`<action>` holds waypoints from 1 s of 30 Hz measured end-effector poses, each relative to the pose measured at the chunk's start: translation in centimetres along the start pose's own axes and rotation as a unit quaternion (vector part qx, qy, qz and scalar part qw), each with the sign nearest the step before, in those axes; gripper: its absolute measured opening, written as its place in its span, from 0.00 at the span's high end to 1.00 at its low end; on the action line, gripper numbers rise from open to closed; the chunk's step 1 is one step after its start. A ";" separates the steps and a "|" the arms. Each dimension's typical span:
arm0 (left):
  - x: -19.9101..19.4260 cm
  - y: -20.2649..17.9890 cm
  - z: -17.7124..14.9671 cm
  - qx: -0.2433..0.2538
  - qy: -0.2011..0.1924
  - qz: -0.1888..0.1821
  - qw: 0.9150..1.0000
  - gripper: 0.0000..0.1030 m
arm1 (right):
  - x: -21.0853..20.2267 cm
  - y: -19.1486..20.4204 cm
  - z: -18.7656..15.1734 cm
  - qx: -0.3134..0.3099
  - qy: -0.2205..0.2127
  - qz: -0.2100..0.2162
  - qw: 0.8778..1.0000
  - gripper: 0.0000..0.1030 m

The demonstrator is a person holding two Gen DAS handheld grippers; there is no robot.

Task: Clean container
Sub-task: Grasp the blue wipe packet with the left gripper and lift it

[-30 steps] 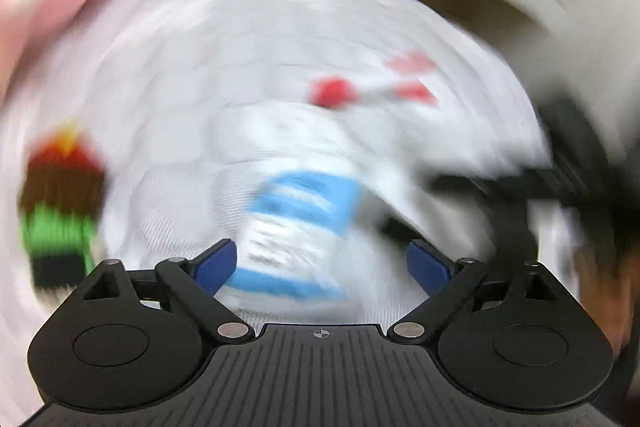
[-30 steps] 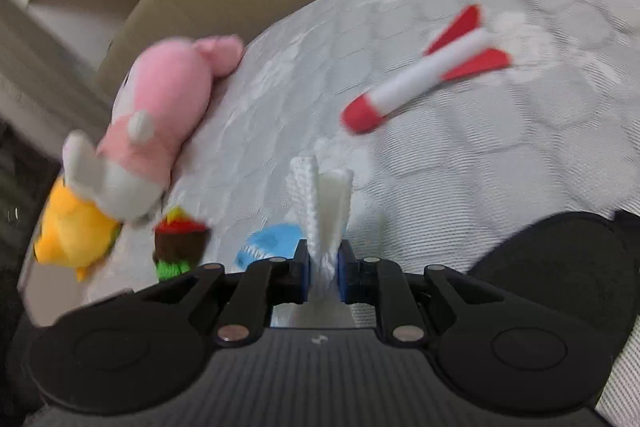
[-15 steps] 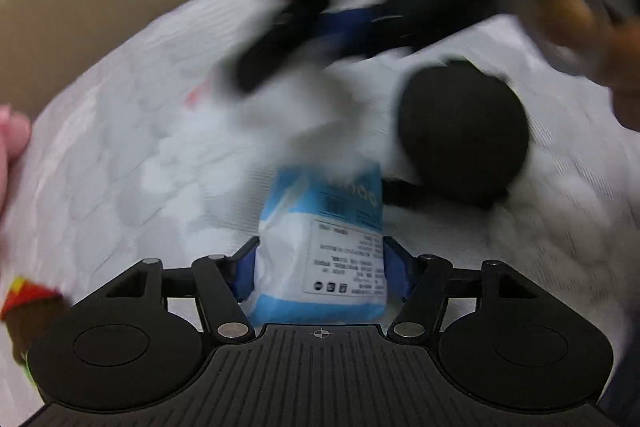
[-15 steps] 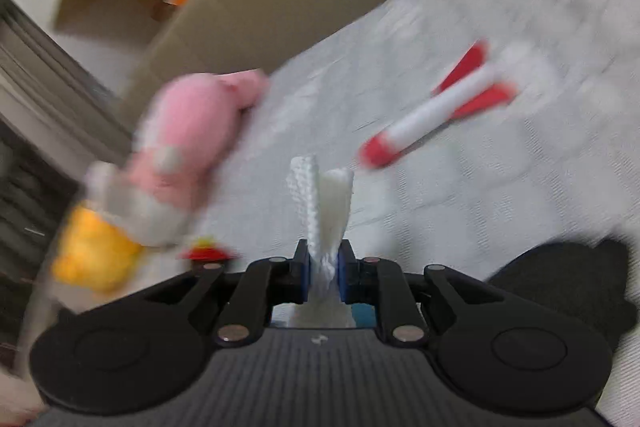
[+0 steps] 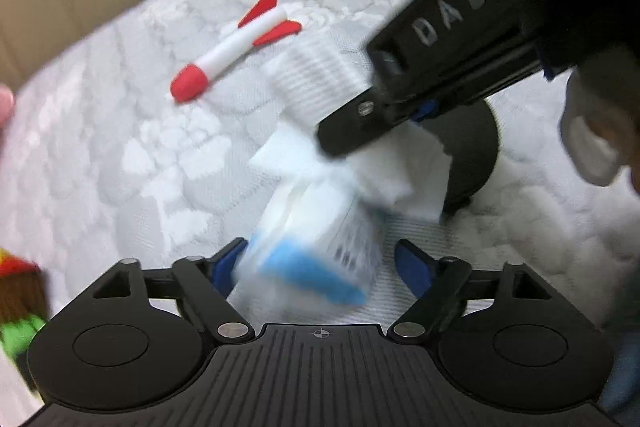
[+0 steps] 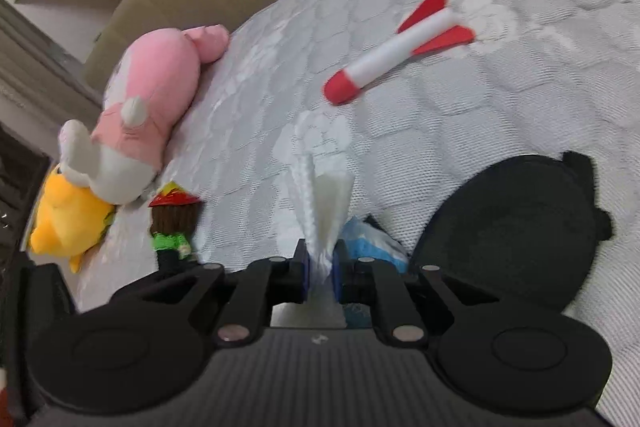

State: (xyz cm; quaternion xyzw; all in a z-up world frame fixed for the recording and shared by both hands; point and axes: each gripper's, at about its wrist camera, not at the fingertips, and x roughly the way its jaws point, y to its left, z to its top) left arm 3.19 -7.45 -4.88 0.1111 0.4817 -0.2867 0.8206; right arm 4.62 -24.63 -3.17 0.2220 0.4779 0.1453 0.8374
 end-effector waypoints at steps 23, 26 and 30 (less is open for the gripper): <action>-2.1 -0.1 0.0 0.040 -0.090 0.082 0.992 0.45 | -1.6 -2.9 0.8 0.066 -0.072 0.031 0.995 0.87; -1.3 -2.1 -0.7 0.105 -0.071 0.092 0.988 0.45 | -1.7 -2.6 0.8 0.061 -0.074 0.072 0.993 0.87; -0.9 -3.1 -1.3 0.131 -0.050 0.086 0.986 0.39 | -0.5 -1.0 0.4 0.032 -0.029 0.102 0.994 0.86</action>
